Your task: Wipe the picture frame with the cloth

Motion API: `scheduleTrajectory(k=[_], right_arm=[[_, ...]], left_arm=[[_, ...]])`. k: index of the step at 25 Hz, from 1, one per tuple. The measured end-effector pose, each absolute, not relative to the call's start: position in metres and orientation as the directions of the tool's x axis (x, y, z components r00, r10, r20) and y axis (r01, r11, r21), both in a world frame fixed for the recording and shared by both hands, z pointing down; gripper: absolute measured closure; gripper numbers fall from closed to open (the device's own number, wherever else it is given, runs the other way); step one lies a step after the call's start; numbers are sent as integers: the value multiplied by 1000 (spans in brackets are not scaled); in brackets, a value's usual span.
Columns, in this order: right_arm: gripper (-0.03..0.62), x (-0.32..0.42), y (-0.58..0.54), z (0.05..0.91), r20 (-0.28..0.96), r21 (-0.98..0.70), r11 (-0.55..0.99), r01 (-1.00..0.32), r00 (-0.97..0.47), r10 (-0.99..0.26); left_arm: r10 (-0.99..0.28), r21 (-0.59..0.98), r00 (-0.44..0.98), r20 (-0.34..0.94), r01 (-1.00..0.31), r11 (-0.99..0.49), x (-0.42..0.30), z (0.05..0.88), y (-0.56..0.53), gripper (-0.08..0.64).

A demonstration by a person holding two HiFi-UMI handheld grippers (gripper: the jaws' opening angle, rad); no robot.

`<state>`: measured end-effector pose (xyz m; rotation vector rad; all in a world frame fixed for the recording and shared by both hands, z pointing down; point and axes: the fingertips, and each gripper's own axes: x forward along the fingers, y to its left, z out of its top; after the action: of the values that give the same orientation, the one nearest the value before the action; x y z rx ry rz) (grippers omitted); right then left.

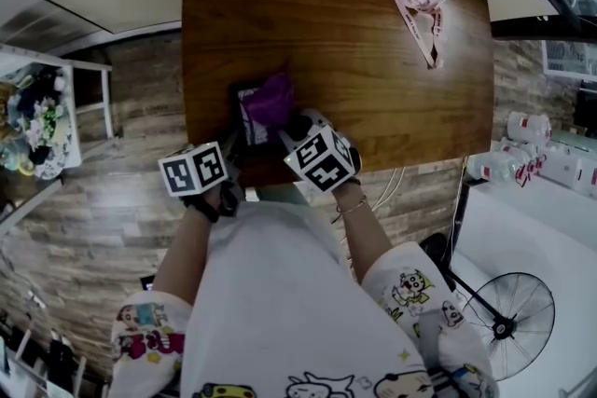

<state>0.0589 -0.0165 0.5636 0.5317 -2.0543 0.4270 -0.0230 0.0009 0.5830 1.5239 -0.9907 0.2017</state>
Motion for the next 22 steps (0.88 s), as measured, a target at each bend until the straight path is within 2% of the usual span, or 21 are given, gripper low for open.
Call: scheduleTrajectory(k=[9,16,22], right_arm=[[545,89,-22,561,868,-118,763,-636,-439,-232],[545,120,-24,560,894,-74,744,-664,-375,-246],[545,102,-14,531,844,-133,747,-652,-470,-260]], left_arm=[[-455,736,625,634,-668,109,-24,583,1,503],[-455,740,629,630,-664,106,-23,583,0,503],[-458,741,628,629,-663,108,-23,583,2,503]])
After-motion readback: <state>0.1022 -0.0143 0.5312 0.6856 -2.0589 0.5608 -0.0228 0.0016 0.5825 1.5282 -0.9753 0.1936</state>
